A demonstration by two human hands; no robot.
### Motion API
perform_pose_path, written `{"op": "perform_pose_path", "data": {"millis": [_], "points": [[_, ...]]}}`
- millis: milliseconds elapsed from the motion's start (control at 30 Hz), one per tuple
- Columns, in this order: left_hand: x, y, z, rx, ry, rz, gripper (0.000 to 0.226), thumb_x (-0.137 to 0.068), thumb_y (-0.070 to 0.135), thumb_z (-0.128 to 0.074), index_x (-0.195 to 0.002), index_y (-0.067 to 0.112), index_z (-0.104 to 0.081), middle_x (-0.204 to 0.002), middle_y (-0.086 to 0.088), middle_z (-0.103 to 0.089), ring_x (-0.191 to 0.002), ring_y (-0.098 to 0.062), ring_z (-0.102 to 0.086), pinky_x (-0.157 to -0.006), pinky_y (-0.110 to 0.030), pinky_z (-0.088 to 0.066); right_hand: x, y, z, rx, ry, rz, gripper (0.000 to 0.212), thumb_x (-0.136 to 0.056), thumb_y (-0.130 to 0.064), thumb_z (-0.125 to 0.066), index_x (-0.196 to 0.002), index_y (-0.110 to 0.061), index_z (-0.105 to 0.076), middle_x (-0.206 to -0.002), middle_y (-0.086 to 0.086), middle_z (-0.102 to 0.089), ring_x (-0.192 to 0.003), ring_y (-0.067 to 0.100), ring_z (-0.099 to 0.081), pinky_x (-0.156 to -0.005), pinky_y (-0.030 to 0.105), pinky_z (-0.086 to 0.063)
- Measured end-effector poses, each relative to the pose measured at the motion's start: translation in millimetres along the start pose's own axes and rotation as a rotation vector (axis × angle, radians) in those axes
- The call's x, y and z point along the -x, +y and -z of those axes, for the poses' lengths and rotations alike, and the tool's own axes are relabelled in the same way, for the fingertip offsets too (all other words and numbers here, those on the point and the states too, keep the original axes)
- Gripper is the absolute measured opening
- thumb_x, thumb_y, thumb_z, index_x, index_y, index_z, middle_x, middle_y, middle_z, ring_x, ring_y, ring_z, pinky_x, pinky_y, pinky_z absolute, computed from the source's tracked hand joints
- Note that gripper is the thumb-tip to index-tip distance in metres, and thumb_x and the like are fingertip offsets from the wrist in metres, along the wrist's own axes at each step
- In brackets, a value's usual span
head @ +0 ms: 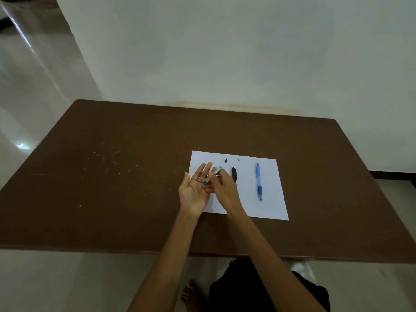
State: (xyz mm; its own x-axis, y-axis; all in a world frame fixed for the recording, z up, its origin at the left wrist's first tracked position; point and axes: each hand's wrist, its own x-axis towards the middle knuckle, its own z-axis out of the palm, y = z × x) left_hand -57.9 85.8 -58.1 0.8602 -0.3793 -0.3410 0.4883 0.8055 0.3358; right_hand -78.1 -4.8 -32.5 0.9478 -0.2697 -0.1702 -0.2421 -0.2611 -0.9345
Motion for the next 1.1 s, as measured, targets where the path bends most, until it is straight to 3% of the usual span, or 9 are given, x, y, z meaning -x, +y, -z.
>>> {"op": "perform_pose_path", "data": {"millis": [200, 367, 433, 567, 733, 833, 933, 1000, 1100], "points": [[0.2, -0.3, 2.5, -0.007, -0.040, -0.015, 0.046, -0.097, 0.035, -0.026, -0.127, 0.011, -0.052, -0.129, -0.007, -0.058, -0.109, -0.021, -0.060, -0.082, -0.028, -0.045, -3.0, -2.4, 1.9, 0.117, -0.005, 0.060, 0.029, -0.098, -0.027, -0.041, -0.110, -0.004, -0.054, -0.107, 0.014, -0.066, -0.093, 0.019, -0.065, -0.080, 0.023, -0.051], [0.9, -1.9, 5.8, 0.000, -0.064, -0.024, 0.042, -0.096, 0.024, -0.027, -0.125, 0.009, -0.054, -0.126, -0.008, -0.061, -0.109, -0.023, -0.062, -0.079, -0.028, -0.050, -4.7, -0.2, 1.8, 0.074, 0.040, 0.030, 0.031, -0.097, -0.030, -0.041, -0.111, -0.006, -0.053, -0.109, 0.012, -0.064, -0.088, 0.013, -0.061, -0.078, 0.019, -0.050], [0.6, -1.9, 6.4, 0.027, -0.067, -0.019, 0.041, -0.096, 0.017, -0.026, -0.127, 0.007, -0.051, -0.128, -0.010, -0.059, -0.112, -0.024, -0.061, -0.075, -0.027, -0.055, -5.2, 1.2, 1.4, -0.063, 0.067, -0.050, 0.028, -0.097, -0.032, -0.042, -0.109, -0.009, -0.053, -0.107, 0.008, -0.064, -0.088, 0.015, -0.065, -0.076, 0.022, -0.054], [0.8, -1.0, 6.9, -0.019, -0.091, -0.025, 0.043, -0.092, -0.002, -0.027, -0.128, 0.007, -0.049, -0.131, -0.008, -0.056, -0.119, -0.023, -0.055, -0.088, -0.026, -0.053, -5.1, 1.5, 5.4, -0.459, 0.099, -0.256, 0.027, -0.097, -0.029, -0.045, -0.112, -0.009, -0.054, -0.101, 0.006, -0.065, -0.079, 0.018, -0.070, -0.066, 0.020, -0.057], [-1.2, 3.6, 8.9, -0.100, -0.113, -0.036, 0.052, -0.089, -0.013, -0.020, -0.130, 0.009, -0.044, -0.134, -0.008, -0.051, -0.121, -0.022, -0.052, -0.100, -0.032, -0.045, -6.3, 1.9, 11.8, -0.647, 0.123, -0.312, 0.024, -0.096, -0.027, -0.046, -0.108, -0.008, -0.055, -0.101, 0.012, -0.066, -0.079, 0.020, -0.069, -0.066, 0.022, -0.058], [-6.9, 3.3, 10.6, -0.426, -0.069, -0.089, 0.051, -0.094, -0.010, -0.021, -0.134, 0.015, -0.040, -0.139, -0.006, -0.047, -0.125, -0.017, -0.049, -0.106, -0.029, -0.037, -8.8, 4.1, 16.8, -0.657, 0.145, -0.318, 0.025, -0.096, -0.027, -0.045, -0.110, -0.009, -0.054, -0.105, 0.012, -0.065, -0.084, 0.023, -0.069, -0.073, 0.026, -0.057], [-15.5, -1.1, 10.5, -1.085, -0.061, -0.203, 0.042, -0.100, 0.008, -0.028, -0.140, 0.021, -0.029, -0.148, 0.000, -0.034, -0.134, -0.015, -0.037, -0.109, -0.029, -0.029, -10.5, 7.1, 19.9, -0.639, 0.145, -0.312, 0.024, -0.096, -0.028, -0.046, -0.110, -0.010, -0.055, -0.107, 0.012, -0.065, -0.084, 0.023, -0.069, -0.076, 0.028, -0.056], [-20.7, -4.1, 12.8, -1.498, -0.125, -0.275, 0.050, -0.098, 0.006, -0.032, -0.144, 0.022, -0.020, -0.151, 0.007, -0.022, -0.139, -0.019, -0.028, -0.114, -0.034, -0.021, -12.0, 8.5, 21.3, -0.634, 0.158, -0.314, 0.023, -0.096, -0.028, -0.046, -0.109, -0.012, -0.055, -0.106, 0.010, -0.065, -0.083, 0.022, -0.069, -0.076, 0.028, -0.056], [-19.5, -4.5, 20.3, -1.807, -0.255, -0.260, 0.068, -0.096, 0.008, -0.037, -0.141, 0.037, 0.005, -0.156, 0.005, -0.008, -0.136, -0.022, -0.033, -0.111, -0.038, -0.033, -13.2, 10.5, 22.5, -0.641, 0.181, -0.328, 0.022, -0.095, -0.029, -0.047, -0.107, -0.013, -0.056, -0.103, 0.009, -0.066, -0.082, 0.021, -0.070, -0.076, 0.029, -0.057]]}}
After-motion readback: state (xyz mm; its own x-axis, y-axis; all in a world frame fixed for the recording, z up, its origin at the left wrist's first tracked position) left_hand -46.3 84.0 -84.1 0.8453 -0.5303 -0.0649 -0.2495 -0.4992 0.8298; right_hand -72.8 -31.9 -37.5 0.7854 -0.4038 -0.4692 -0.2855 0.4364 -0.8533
